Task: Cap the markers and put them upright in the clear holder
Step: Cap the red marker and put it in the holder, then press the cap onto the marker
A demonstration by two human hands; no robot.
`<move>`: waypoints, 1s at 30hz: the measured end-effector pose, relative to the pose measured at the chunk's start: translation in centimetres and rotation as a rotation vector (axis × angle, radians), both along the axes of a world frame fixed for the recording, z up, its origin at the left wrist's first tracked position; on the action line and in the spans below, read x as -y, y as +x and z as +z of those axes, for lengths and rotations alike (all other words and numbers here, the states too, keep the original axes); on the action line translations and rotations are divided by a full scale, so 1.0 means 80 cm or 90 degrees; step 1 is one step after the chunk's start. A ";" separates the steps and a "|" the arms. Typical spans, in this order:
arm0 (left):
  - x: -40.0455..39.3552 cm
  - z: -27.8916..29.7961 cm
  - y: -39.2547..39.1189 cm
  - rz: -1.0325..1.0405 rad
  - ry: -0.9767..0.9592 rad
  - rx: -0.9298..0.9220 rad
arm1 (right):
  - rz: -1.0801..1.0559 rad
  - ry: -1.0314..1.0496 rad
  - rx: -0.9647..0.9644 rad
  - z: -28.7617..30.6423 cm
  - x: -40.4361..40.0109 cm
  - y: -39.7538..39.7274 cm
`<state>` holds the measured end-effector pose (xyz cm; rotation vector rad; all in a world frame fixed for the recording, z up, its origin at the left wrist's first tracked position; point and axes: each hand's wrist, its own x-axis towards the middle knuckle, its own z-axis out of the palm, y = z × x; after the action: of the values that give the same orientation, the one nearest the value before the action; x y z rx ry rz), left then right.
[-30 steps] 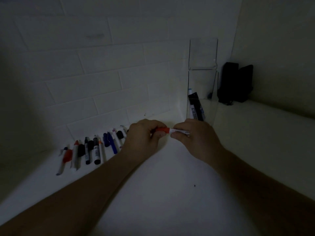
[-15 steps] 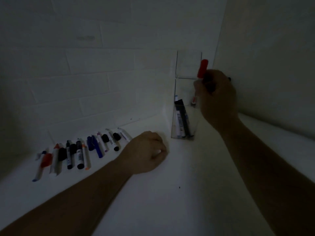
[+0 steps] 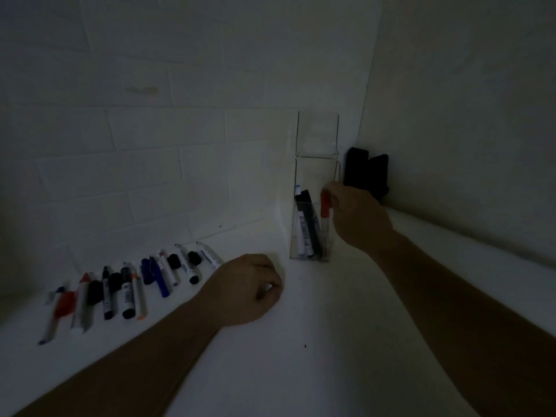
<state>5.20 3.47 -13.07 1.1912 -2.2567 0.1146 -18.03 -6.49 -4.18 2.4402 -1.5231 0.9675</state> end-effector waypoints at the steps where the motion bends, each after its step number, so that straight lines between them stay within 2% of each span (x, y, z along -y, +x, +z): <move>1: 0.000 0.000 0.000 -0.002 -0.003 0.002 | 0.011 0.018 -0.005 -0.001 0.000 -0.002; 4: 0.002 -0.001 0.001 -0.018 -0.015 0.027 | 0.049 0.037 -0.022 -0.006 0.000 -0.005; 7: 0.004 0.004 0.007 -0.045 -0.022 0.115 | 0.024 -0.066 0.006 -0.014 -0.006 -0.005; 9: 0.003 0.020 0.020 -0.039 -0.019 0.098 | 0.018 -0.157 0.056 -0.020 -0.017 0.001; 11: 0.004 0.041 0.043 0.004 -0.013 0.056 | 0.061 -0.175 0.077 -0.028 -0.027 0.016; 14: 0.002 0.053 0.089 0.135 -0.004 0.017 | 0.170 -0.049 0.061 -0.049 -0.041 0.055; 18: -0.005 0.035 0.143 0.331 -0.038 -0.053 | 0.297 0.139 0.008 -0.078 -0.056 0.114; 21: -0.009 0.023 0.152 0.386 -0.011 -0.041 | 0.339 0.230 -0.011 -0.097 -0.057 0.146; 23: -0.011 0.020 0.150 0.417 -0.013 -0.042 | 0.370 0.243 -0.045 -0.106 -0.055 0.160; 26: -0.012 0.022 0.148 0.461 -0.054 -0.043 | 0.351 0.155 -0.114 -0.111 -0.052 0.168; 28: -0.012 0.023 0.149 0.477 -0.060 -0.036 | 0.305 0.055 -0.159 -0.113 -0.052 0.163; 30: -0.011 0.023 0.151 0.481 -0.053 -0.029 | 0.240 0.009 -0.160 -0.109 -0.050 0.151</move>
<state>17.31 4.37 -11.26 1.9093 -1.6340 0.4557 -5.92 -2.51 -12.86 2.7903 -1.0177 0.6598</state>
